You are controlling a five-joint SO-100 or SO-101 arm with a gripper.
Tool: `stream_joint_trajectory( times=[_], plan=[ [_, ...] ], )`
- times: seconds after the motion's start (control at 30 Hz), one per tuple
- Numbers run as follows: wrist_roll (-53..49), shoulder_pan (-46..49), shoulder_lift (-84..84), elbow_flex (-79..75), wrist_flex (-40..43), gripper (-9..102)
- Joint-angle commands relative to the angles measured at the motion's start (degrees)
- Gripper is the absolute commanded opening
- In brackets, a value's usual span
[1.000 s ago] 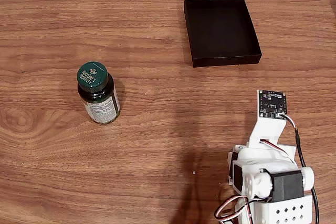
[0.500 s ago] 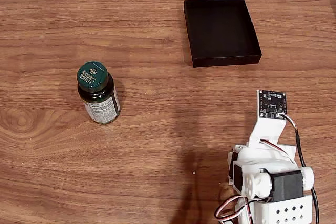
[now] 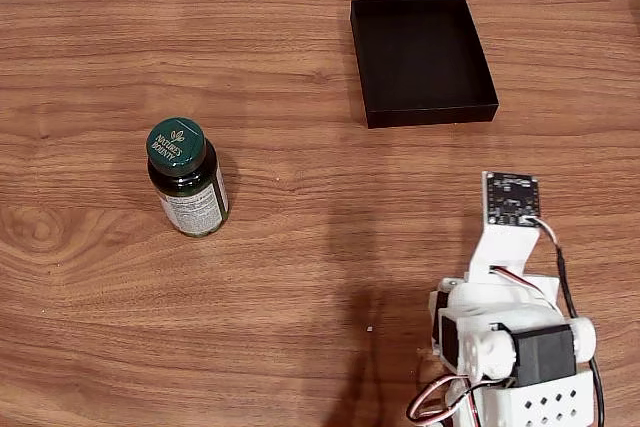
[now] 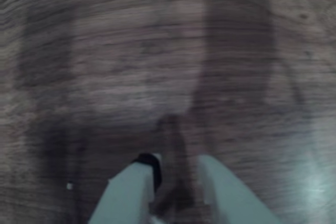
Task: Pick up the pill bottle and place it in the black box.
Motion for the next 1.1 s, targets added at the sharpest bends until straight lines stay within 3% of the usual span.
stream_joint_trajectory(
  times=[0.0,0.63,0.77,0.93,1.07],
  plan=[
    [-0.62,-2.02,0.09,-0.97,9.84,5],
    [1.67,-1.14,0.0,-0.97,9.84,9],
    [6.33,-3.25,0.0,-2.64,-0.44,14],
    [1.49,-6.06,-0.09,-5.45,-19.78,18],
    [9.67,-8.53,-0.18,-3.87,-26.81,26]
  ],
)
